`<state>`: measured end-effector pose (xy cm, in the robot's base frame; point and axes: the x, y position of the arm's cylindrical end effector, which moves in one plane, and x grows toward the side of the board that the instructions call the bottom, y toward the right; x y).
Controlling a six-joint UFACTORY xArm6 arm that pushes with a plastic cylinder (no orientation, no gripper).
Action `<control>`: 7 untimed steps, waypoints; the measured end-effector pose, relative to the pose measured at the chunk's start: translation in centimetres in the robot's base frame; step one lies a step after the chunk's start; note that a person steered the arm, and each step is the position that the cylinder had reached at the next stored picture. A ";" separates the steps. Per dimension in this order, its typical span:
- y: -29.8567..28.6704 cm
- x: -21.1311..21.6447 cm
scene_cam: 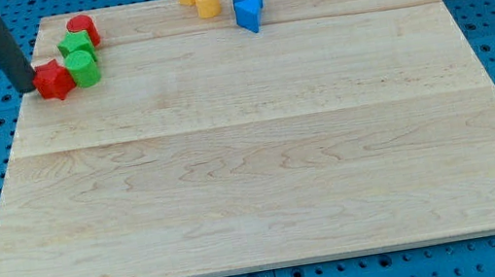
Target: Adjust the green blocks in between the red blocks
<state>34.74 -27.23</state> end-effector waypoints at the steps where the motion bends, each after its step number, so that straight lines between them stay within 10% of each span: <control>1: 1.0 4.3; 2: 3.4 7.4; 4: 13.4 -1.1; 7: 8.7 -4.9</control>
<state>29.88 -18.56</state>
